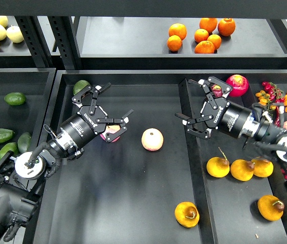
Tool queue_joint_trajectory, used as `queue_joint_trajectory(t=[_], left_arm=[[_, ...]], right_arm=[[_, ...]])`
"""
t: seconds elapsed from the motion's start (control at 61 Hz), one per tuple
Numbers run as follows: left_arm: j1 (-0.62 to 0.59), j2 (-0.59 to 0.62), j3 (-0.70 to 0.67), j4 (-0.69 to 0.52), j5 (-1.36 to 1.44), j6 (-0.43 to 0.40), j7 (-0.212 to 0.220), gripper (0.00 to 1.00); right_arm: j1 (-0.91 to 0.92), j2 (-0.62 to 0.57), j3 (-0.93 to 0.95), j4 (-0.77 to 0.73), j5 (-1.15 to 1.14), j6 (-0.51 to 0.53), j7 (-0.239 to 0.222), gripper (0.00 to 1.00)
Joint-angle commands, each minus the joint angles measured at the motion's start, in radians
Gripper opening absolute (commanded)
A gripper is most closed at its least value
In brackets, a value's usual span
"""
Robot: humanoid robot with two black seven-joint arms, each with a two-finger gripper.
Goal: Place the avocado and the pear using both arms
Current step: 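Move the right gripper down toward the yellow pear on the table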
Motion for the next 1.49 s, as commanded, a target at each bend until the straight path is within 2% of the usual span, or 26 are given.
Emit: queue_joint_trajectory(t=[0.0,0.115,0.328,0.607,0.787,1.05,1.476], left_arm=[[0.0,0.0,0.001,-0.001,-0.002,0.0,0.0,0.97],[0.0,0.0,0.001,-0.001,0.0,0.0,0.0,0.97],[0.0,0.0,0.003,0.007,-0.002,0.0,0.0,0.98],[0.0,0.0,0.007,0.007,-0.002,0.0,0.0,0.98],[0.0,0.0,0.006,0.007,-0.002,0.0,0.0,0.98],[0.0,0.0,0.006,0.013,-0.002,0.0,0.0,0.98],[0.0,0.0,0.006,0.021,-0.002,0.0,0.0,0.98]], right_arm=[[0.039,-0.087,-0.09,0.027,0.023,0.0,-0.04,0.98],[0.053,-0.147,-0.156,0.051,0.032,0.0,-0.069,0.98],[0.153,-0.242,-0.319,0.082,-0.067,0.0,-0.069,0.97],[0.246,-0.268,-0.468,0.082,-0.138,0.0,-0.069,0.97],[0.249,-0.266,-0.541,0.077,-0.193,0.0,-0.069,0.97],[0.226,-0.196,-0.603,0.039,-0.295,0.0,-0.069,0.99],[0.119,-0.087,-0.603,-0.036,-0.397,0.0,-0.069,0.99]])
